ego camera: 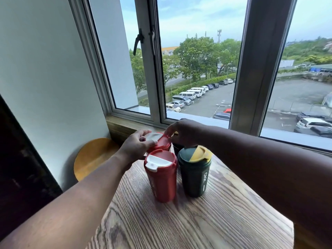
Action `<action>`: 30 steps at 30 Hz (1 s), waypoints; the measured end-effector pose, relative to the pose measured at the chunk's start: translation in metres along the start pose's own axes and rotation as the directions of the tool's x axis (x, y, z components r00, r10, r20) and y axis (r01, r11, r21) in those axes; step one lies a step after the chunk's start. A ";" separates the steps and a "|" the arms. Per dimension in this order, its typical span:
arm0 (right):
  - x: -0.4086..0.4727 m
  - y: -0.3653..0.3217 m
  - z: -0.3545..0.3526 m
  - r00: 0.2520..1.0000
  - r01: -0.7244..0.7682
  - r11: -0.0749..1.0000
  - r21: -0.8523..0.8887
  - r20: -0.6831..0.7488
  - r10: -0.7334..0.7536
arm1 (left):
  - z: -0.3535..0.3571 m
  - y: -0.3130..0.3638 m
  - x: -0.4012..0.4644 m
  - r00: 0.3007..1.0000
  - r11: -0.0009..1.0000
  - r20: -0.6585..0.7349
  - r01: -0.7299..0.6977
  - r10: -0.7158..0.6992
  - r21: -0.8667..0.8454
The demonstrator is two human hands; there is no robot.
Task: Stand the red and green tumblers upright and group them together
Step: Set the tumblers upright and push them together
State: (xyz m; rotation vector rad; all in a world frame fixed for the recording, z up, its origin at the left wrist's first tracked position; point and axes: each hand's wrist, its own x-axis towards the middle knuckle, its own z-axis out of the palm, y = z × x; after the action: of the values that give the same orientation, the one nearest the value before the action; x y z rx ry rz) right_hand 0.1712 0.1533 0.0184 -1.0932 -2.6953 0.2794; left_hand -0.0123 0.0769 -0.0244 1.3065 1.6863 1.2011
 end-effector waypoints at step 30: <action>-0.068 0.053 -0.026 0.984 -0.081 0.990 0.117 -0.151 0.098 | 0.005 0.045 -0.021 0.901 0.696 -0.016 -0.324 0.434 0.641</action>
State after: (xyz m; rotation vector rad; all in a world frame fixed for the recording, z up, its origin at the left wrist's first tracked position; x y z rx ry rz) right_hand 0.2608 0.1456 0.0214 -1.1550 -2.4668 0.3383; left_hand 0.0131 0.0610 0.0158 2.1039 2.1136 1.0102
